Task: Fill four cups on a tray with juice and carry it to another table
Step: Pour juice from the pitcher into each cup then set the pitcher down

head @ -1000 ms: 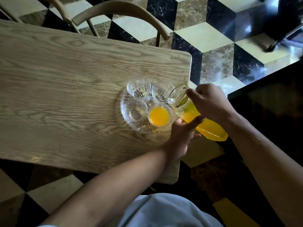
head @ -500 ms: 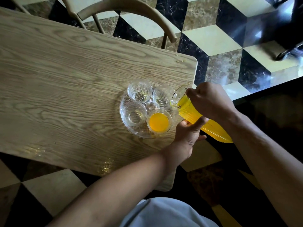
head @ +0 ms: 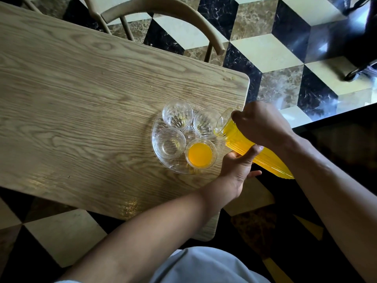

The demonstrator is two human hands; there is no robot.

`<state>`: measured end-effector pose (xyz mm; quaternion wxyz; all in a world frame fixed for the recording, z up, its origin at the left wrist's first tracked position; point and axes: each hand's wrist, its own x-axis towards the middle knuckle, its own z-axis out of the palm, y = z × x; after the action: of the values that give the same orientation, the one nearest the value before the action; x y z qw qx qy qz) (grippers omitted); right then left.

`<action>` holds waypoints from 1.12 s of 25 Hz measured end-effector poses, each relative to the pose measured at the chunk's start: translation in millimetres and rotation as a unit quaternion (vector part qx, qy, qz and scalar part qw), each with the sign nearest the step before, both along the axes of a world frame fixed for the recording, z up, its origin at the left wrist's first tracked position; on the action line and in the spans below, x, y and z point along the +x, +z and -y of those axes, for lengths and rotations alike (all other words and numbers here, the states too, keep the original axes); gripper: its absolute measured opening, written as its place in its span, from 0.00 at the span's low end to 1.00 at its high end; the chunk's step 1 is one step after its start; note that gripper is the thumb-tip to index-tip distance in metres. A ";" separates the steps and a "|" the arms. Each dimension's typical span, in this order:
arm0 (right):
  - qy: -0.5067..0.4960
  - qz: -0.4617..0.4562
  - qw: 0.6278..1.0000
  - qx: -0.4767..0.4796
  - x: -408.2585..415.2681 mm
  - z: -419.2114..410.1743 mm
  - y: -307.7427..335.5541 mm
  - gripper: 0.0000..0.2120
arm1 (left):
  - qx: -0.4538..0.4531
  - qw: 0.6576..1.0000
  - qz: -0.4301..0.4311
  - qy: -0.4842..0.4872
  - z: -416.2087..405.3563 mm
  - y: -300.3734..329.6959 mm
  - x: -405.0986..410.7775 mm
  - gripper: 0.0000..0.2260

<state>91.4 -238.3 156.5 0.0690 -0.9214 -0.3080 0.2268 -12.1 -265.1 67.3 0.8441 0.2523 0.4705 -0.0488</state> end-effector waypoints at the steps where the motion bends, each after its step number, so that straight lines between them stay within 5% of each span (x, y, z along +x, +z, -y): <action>1: 0.002 0.001 1.000 0.000 0.1 0.1 0.8 0.20 | -0.002 1.000 0.002 -0.003 0.3 1.0 0.6 0.36; 7: 0.011 0.006 1.000 -0.017 0.5 0.8 2.4 0.20 | 0.008 1.000 -0.005 0.014 3.3 7.9 2.2 0.48; 28: 0.018 0.011 0.999 -0.047 -1.1 -8.5 15.9 0.22 | -0.005 1.000 0.015 0.012 -2.0 26.0 0.2 0.45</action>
<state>90.3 -229.8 172.4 0.0177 -0.9204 -0.3141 0.2319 -11.8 -263.1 93.4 0.8530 0.2430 0.4604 -0.0376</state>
